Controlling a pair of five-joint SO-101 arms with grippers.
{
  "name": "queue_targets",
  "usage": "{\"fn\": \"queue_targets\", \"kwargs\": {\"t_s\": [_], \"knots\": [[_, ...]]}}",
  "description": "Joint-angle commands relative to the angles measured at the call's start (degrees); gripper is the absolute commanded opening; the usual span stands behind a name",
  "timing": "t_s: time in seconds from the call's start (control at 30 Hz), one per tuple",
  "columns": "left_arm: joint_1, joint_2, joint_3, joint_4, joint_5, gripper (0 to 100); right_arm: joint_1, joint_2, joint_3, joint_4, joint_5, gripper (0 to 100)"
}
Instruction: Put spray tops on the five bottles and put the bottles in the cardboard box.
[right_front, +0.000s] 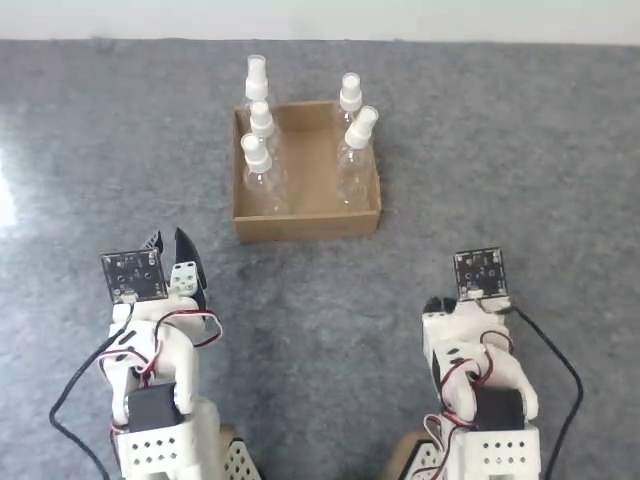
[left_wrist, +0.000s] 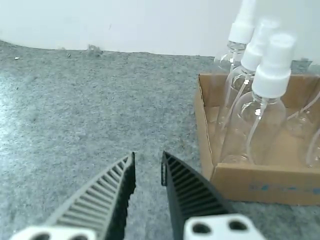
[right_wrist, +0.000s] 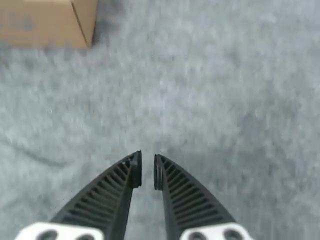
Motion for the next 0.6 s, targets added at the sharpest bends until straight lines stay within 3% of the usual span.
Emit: {"fn": "queue_targets", "kwargs": {"t_s": [0.0, 0.4, 0.57], "knots": [[0.35, -0.88, -0.48, -1.23, -0.35, 8, 0.57, -0.75, 1.23, 4.44, 0.79, 0.9], [0.44, -0.88, -0.48, -1.14, -0.26, 8, 0.57, -0.75, 1.23, 10.07, 0.7, 0.9], [3.6, -0.88, -0.48, 5.45, -0.53, 8, 0.57, -0.75, 1.23, 10.07, 0.79, 0.8]]}}
